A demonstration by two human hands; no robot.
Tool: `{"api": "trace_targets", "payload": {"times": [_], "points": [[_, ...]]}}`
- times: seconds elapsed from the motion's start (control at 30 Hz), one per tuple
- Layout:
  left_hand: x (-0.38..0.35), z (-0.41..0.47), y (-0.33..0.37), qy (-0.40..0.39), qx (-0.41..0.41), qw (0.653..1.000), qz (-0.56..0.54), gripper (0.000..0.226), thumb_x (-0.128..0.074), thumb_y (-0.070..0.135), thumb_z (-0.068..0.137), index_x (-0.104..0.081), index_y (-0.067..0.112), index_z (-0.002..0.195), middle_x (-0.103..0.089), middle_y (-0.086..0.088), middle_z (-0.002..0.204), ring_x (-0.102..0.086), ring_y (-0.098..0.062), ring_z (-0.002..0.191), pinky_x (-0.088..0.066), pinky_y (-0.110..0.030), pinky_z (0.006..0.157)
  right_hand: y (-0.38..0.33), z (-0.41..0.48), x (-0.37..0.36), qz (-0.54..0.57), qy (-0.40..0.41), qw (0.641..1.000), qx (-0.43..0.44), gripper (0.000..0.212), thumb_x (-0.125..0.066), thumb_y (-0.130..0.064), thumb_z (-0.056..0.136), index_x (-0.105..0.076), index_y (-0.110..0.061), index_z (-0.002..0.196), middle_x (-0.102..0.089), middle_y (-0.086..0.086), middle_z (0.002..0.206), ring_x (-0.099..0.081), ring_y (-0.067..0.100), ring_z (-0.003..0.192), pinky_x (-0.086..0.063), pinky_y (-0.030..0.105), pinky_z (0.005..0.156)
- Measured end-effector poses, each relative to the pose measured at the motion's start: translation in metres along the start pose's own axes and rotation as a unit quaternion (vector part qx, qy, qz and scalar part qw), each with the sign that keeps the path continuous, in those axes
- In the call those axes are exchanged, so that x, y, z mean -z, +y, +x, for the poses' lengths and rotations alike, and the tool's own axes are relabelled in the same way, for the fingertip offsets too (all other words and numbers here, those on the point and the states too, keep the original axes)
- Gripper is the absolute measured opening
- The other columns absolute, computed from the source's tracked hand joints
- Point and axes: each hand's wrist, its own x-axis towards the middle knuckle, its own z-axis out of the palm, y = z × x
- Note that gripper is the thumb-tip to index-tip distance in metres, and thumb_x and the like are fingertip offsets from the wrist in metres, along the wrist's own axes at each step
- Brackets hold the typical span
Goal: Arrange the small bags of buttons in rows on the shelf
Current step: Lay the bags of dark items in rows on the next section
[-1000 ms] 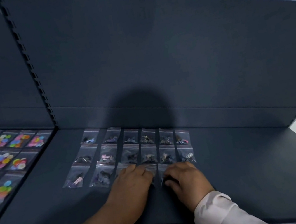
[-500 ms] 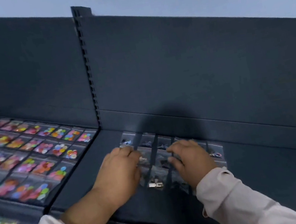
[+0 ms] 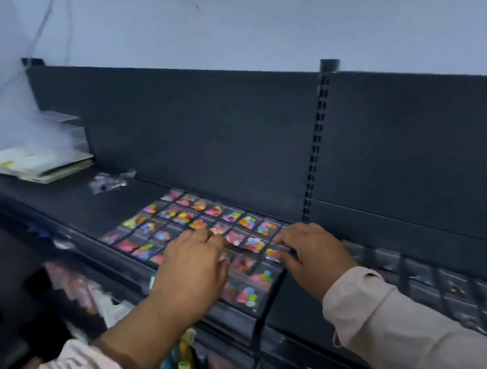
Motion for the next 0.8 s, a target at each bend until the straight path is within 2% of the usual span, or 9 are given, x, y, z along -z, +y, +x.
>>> {"api": "trace_targets", "payload": {"times": [0.2, 0.43, 0.6, 0.8], "points": [[0.032, -0.028, -0.118, 0.01, 0.039, 0.999, 0.018, 0.033, -0.055, 0.032, 0.074, -0.067, 0.016, 0.101, -0.065, -0.005, 0.089, -0.061, -0.031, 0.082, -0.052, -0.04, 0.069, -0.102, 0.06, -0.036, 0.003, -0.005, 0.999, 0.034, 0.029, -0.047, -0.034, 0.092, -0.058, -0.024, 0.117, -0.058, -0.001, 0.119, -0.05, 0.021, 0.112, -0.04, 0.032, 0.096], [0.054, -0.047, -0.231, 0.014, 0.071, 0.997, 0.022, 0.032, -0.052, 0.033, 0.088, -0.059, 0.022, 0.118, -0.06, 0.001, 0.109, -0.054, -0.024, 0.1, -0.046, -0.037, 0.086, -0.198, 0.117, -0.071, 0.027, -0.006, 0.999, 0.041, 0.028, -0.048, -0.034, 0.092, -0.058, -0.022, 0.116, -0.058, -0.002, 0.121, -0.048, 0.021, 0.114, -0.04, 0.031, 0.096], [0.057, -0.036, -0.279, 0.01, 0.086, 0.996, 0.011, 0.039, -0.048, 0.039, 0.092, -0.05, 0.028, 0.129, -0.056, 0.005, 0.117, -0.05, -0.018, 0.107, -0.042, -0.032, 0.091, -0.231, 0.158, -0.084, 0.024, -0.03, 0.998, 0.042, 0.029, -0.047, -0.035, 0.093, -0.057, -0.026, 0.118, -0.057, -0.003, 0.122, -0.048, 0.018, 0.115, -0.039, 0.029, 0.096], [0.044, -0.002, -0.323, 0.007, 0.112, 0.994, 0.01, 0.042, -0.048, 0.042, 0.093, -0.048, 0.027, 0.131, -0.055, 0.004, 0.121, -0.05, -0.019, 0.112, -0.042, -0.034, 0.096, -0.235, 0.224, -0.101, 0.039, -0.036, 0.997, 0.048, 0.03, -0.049, -0.034, 0.092, -0.057, -0.024, 0.119, -0.058, -0.003, 0.118, -0.048, 0.018, 0.113, -0.041, 0.03, 0.095]]}}
